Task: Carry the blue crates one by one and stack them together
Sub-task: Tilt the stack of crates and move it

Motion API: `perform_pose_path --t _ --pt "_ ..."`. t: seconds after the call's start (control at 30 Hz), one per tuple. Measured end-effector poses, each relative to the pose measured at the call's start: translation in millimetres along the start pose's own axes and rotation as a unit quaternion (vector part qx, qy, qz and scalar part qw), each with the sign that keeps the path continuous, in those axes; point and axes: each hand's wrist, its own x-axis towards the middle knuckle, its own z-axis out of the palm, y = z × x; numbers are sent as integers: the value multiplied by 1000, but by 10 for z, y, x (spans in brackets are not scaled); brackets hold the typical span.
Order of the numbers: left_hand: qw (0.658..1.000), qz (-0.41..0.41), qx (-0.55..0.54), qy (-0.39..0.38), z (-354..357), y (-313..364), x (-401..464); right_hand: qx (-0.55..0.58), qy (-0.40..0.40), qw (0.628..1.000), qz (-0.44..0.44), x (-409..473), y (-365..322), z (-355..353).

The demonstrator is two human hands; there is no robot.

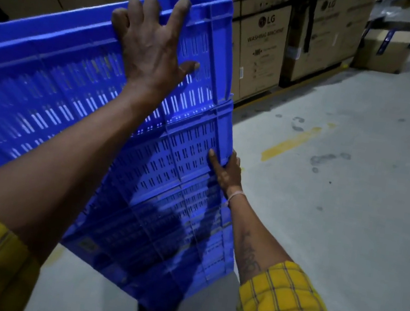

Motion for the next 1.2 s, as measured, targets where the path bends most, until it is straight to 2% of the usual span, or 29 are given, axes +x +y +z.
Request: perform_pose_path --t 0.1,0.27,0.6,0.73,0.87,0.93,1.03,1.13,1.2 --pt "1000 2 0 -10 -45 38 -2 -30 -54 998 15 -41 -74 -140" --pt "999 -3 18 -41 -174 44 -12 -59 -110 992 7 -423 -765 -419" --pt "994 -14 19 -109 -433 55 19 -122 -119 985 -43 -211 -1621 -592" --pt "988 1 25 -150 -512 6 83 -78 -128 987 -51 -180 -2012 -681" --pt "979 32 -1 -201 -612 -154 148 -104 -81 984 -121 -428 -2693 -755" --pt "974 37 -22 -222 -675 -302 150 -166 -39 961 -216 -397 -2920 -753" --pt "971 22 -22 -235 -758 -613 -1 -289 -34 891 -349 -251 -3235 -656" --pt "972 -43 10 -230 -828 -1018 -300 -416 -68 821 -386 -115 -3498 -529" --pt "972 -112 14 -208 -908 -1328 -527 -463 -88 800 -372 -40 -3519 -494"
